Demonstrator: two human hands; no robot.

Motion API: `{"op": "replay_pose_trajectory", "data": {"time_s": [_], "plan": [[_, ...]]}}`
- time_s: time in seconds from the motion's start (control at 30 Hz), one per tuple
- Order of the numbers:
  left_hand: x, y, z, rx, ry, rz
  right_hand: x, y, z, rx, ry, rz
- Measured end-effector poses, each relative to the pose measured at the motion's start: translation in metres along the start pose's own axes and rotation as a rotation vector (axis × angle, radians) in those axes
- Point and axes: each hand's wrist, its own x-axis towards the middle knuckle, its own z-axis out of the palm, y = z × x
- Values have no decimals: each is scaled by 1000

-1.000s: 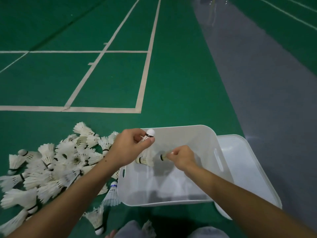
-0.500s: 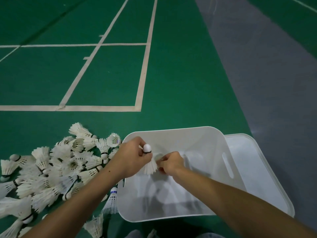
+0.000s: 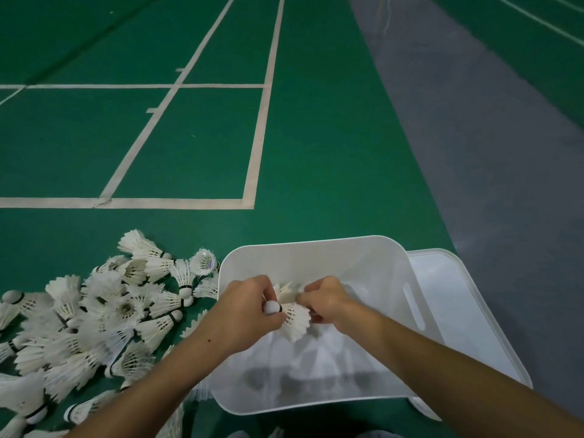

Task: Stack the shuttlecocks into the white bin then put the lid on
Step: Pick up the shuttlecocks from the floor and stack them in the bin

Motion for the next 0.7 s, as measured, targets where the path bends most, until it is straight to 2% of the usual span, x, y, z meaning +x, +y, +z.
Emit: {"op": "replay_pose_trajectory", "data": {"time_s": [0.07,0.2,0.43,0.53,0.63,0.7], "plan": [[0,0,2,-27,52,-11,-13,-1,-10,29,11,-3],[1,3,7,-87,128,-27,-40,0,-19,242,-141,-4],[5,10,23,-67,164,-24,-53,5,-29,178,-164,-147],[10,11,31,-19,70,-49,-47,11,-38,87,-51,-183],[20,10,38,91,-112,-102,-30,21,-47,-217,223,-251],[26,7,43,147,-200,-126,-21,25,-50,-400,328,-278]]}}
